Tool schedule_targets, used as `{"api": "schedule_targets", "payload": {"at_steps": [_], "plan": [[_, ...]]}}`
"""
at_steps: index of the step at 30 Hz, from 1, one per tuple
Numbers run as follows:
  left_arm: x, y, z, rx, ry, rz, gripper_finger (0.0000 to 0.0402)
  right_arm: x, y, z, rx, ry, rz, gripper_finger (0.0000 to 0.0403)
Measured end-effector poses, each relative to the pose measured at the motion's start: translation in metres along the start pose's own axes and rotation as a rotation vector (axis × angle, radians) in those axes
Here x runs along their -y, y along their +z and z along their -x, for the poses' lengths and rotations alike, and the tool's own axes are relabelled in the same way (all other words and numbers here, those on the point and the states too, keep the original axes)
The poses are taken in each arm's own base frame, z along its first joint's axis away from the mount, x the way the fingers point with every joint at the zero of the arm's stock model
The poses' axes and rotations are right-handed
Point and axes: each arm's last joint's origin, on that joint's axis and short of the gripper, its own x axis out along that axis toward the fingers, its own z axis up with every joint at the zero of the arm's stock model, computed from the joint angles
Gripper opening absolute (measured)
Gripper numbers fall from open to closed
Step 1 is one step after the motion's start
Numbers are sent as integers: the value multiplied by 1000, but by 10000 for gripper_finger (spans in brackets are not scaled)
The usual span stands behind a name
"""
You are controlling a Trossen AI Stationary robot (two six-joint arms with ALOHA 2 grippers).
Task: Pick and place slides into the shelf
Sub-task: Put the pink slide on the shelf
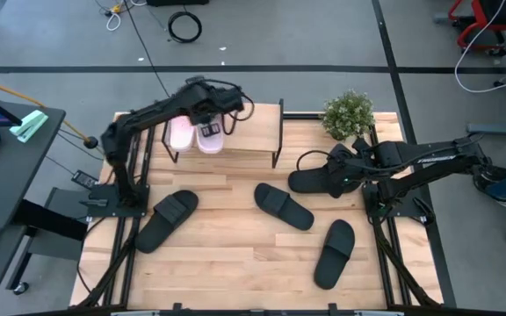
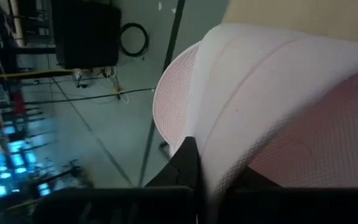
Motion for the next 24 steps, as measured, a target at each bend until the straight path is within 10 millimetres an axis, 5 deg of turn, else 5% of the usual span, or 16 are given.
{"api": "schedule_targets", "payload": {"at_steps": [6, 11, 19, 24], "plan": [[-40, -58, 55, 188, -170, 126, 11, -4, 2, 1, 38, 13, -5, 90], [-53, -100, 86, 335, -189, 231, 11, -7, 6, 1, 77, 45, -29, 90], [-8, -128, 51, 471, -173, 206, 12, -9, 8, 1, 97, 64, -43, 90], [23, -122, 18, 565, -124, 203, 11, -11, 10, 2, 119, 78, -56, 90]]}}
